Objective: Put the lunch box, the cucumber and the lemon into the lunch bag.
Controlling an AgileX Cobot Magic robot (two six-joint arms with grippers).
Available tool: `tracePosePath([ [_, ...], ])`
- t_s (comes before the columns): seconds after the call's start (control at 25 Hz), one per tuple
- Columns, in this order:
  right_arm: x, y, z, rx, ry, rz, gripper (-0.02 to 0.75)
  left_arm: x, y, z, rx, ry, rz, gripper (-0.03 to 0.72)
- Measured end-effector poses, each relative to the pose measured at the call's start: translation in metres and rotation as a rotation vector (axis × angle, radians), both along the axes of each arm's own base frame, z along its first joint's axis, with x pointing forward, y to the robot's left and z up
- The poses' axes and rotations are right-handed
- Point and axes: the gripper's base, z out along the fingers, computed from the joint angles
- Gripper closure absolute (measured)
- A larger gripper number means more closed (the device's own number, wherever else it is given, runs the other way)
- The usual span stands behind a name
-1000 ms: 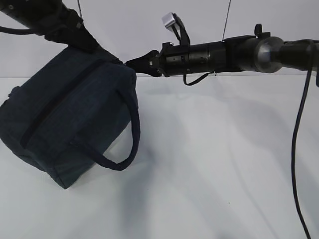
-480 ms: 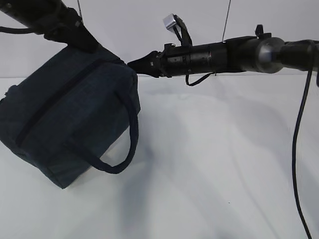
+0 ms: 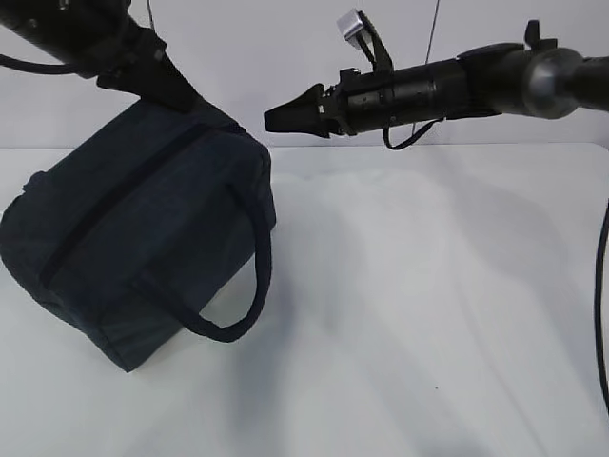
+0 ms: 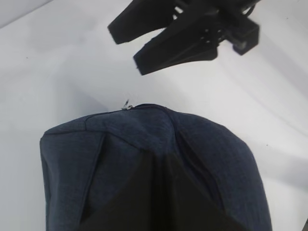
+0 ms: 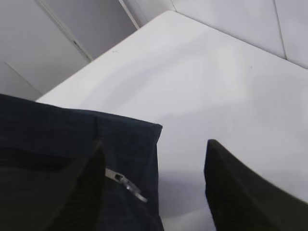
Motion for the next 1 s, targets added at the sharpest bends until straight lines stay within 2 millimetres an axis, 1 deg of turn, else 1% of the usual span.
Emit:
tracePosePath([
  [0.2, -0.011, -0.009, 0.019, -0.168, 0.005, 0.042, 0.241, 0.01, -0.005, -0.016, -0.031, 0.034, 0.021, 0.682],
  [0.44, -0.028, -0.018, 0.043, -0.33, 0.079, 0.074, 0.241, 0.023, -0.016, -0.032, -0.058, 0.028, 0.062, 0.682],
  [0.56, -0.036, -0.024, 0.056, -0.419, 0.1, 0.07, 0.241, 0.032, -0.018, -0.04, -0.094, 0.021, 0.112, 0.682],
  [0.68, -0.042, -0.028, 0.069, -0.464, 0.103, 0.048, 0.241, 0.04, -0.02, -0.046, -0.133, 0.015, 0.16, 0.682],
  [0.8, -0.047, -0.031, 0.081, -0.488, 0.107, 0.024, 0.241, 0.043, -0.02, -0.048, -0.14, 0.012, 0.175, 0.669],
  [0.84, -0.048, -0.031, 0.084, -0.496, 0.111, 0.017, 0.241, 0.043, -0.02, -0.048, -0.141, 0.012, 0.176, 0.652],
  [0.92, -0.051, -0.033, 0.09, -0.506, 0.115, 0.0, 0.241, 0.044, -0.02, -0.048, -0.151, 0.004, 0.189, 0.589],
  [1.0, -0.053, -0.034, 0.094, -0.515, 0.133, -0.019, 0.241, 0.045, -0.02, -0.046, -0.156, -0.002, 0.195, 0.465],
])
